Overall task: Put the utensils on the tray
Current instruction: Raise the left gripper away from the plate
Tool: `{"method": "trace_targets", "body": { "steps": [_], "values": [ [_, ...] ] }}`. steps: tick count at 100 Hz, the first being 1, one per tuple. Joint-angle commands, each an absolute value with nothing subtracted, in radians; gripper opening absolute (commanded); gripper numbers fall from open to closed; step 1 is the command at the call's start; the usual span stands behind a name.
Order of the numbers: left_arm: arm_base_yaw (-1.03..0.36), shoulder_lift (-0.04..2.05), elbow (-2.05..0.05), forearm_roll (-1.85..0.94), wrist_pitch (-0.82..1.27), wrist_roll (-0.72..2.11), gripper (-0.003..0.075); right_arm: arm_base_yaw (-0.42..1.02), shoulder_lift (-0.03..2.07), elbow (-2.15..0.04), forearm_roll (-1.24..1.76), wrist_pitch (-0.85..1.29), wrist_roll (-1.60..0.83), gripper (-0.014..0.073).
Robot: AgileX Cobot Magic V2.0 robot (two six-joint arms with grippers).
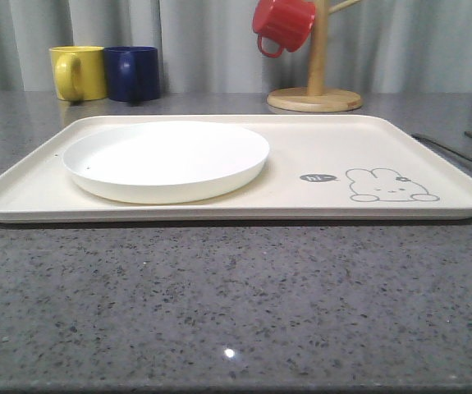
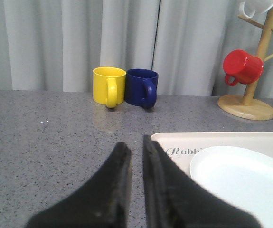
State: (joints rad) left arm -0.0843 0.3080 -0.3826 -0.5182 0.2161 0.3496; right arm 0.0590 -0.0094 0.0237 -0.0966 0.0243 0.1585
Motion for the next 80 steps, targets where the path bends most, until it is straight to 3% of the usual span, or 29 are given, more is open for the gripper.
{"method": "trace_targets", "body": {
  "steps": [1,18,34,58,80],
  "values": [
    [-0.082,0.311,-0.408,-0.527,0.148,0.352,-0.0019,0.053,-0.025,0.027,-0.099,-0.082,0.153,-0.0069],
    [-0.082,0.311,-0.408,-0.527,0.148,0.352,-0.0019,0.053,-0.021,0.001,-0.092,-0.089,0.154,-0.0069],
    [-0.082,0.311,-0.408,-0.532,0.148,0.352,-0.0019,0.053,0.032,-0.149,-0.062,0.142,0.154,-0.0069],
    [-0.082,0.311,-0.408,-0.532,0.148,0.352,-0.0019,0.053,0.322,-0.481,-0.066,0.555,0.154,-0.0069],
    [-0.082,0.311,-0.408,-0.532,0.148,0.352,-0.0019,0.053,0.624,-0.739,-0.066,0.736,0.154,-0.0069]
  ]
}}
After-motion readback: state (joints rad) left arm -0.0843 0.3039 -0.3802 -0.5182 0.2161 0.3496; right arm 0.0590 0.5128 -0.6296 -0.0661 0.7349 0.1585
